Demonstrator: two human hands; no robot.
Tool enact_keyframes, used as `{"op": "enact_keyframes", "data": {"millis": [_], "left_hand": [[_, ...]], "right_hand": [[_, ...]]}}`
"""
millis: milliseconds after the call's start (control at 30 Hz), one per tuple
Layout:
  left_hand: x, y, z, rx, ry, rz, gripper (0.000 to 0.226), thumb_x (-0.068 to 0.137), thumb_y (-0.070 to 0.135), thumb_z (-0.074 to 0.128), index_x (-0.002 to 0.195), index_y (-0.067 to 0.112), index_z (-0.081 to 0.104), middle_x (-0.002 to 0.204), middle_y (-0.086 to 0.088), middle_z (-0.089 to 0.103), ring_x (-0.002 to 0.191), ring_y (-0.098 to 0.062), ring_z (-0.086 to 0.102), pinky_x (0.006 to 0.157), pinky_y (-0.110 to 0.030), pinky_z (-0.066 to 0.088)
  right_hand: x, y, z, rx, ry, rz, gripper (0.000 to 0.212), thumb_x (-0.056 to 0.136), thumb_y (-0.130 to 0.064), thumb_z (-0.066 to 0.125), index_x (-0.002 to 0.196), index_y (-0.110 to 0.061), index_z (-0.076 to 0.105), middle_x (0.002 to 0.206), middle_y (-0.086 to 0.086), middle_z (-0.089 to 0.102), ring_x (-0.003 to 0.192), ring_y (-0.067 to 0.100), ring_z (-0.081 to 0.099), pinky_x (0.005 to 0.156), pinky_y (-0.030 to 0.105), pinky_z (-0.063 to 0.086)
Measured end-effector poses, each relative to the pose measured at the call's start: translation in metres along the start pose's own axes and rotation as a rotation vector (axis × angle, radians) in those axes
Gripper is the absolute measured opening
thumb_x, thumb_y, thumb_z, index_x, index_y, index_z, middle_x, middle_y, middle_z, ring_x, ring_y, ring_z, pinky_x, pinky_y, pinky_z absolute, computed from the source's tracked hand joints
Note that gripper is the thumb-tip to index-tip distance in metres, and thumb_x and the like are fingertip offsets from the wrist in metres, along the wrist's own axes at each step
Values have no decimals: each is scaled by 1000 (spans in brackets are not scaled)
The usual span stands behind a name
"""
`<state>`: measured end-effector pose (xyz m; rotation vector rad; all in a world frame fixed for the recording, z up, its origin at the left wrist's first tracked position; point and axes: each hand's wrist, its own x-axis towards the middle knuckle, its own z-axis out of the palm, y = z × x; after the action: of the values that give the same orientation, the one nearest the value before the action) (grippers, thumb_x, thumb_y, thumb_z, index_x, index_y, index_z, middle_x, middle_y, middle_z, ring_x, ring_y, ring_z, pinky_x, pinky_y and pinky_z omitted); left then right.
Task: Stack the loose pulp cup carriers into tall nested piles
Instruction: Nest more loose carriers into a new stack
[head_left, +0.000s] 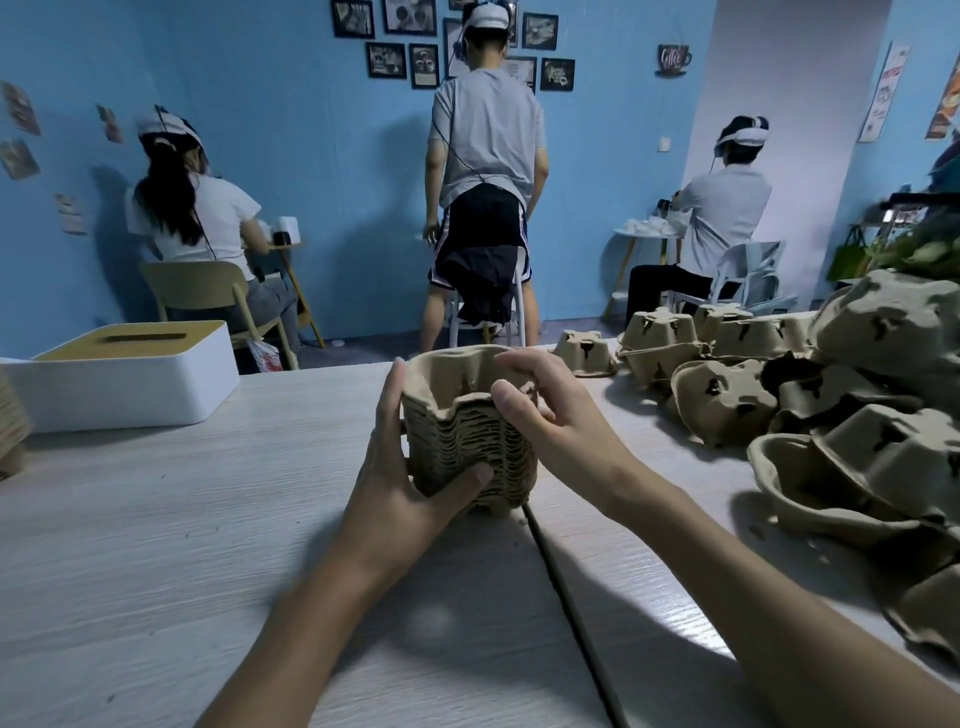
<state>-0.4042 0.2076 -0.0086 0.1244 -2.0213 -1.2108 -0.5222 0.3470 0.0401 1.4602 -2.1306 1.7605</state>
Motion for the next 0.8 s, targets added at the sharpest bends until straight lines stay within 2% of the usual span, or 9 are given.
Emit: {"op": "enact_keyframes", "data": {"millis": [67,133,200,233,300,367,500,633,800], "left_hand": [[0,0,-1,-11,-5,5,103,66,58,85,141,68,15,142,6,51,116,-15,62,85,-36,59],[1,1,-1,-66,0,-14,96,65,44,85,138,64,26,133,8,55,100,-5,66,72,-26,59],[2,-1,-2,-112,22,-29,91,64,36,81,136,59,31,127,9,57,91,-1,67,64,-21,56],[2,-2,-3,-129,35,-31,90,64,35,81,136,58,32,126,9,57,90,-1,67,64,-19,55],[4,-5,-3,-149,54,-31,90,65,33,81,137,55,33,125,9,58,89,-3,67,64,-20,55],[7,-7,-2,-168,64,-29,89,66,29,80,138,52,33,124,8,59,87,-3,68,64,-19,55],[12,-18,-3,-151,75,-21,91,65,34,81,138,57,33,131,9,57,93,-9,68,68,-20,55],[16,-28,-4,-155,73,-19,91,65,37,83,138,60,32,137,6,55,105,-18,65,74,-23,56],[18,-29,-3,-173,69,-16,92,65,34,83,136,61,33,130,9,59,95,-10,67,68,-14,51]], "right_hand": [[-1,1,1,56,-20,20,24,96,-35,57,120,-31,55,117,-7,55,103,-8,52,82,7,42],[0,4,0,149,-37,53,35,98,-36,52,130,-22,51,108,-10,57,94,-11,56,80,7,43],[8,12,-1,156,12,84,47,96,-41,45,136,-17,47,118,-10,58,105,-10,56,88,10,43],[14,21,-3,124,51,97,45,99,-40,44,137,-16,46,125,-6,57,115,-3,54,94,16,42],[33,48,-7,-19,144,138,37,102,-34,48,135,-15,47,132,2,55,124,12,51,102,30,41],[55,80,-14,-224,208,189,42,98,-30,56,136,-14,46,135,8,53,124,20,49,106,39,40],[93,129,-25,-559,178,317,58,92,-33,61,143,-13,41,140,12,46,132,28,37,108,41,30],[121,160,-27,-757,198,363,58,90,-37,59,141,-17,40,146,11,40,136,29,30,113,42,25],[150,182,-32,-898,183,435,64,90,-42,52,148,-23,32,159,10,25,147,33,15,120,48,12]]}}
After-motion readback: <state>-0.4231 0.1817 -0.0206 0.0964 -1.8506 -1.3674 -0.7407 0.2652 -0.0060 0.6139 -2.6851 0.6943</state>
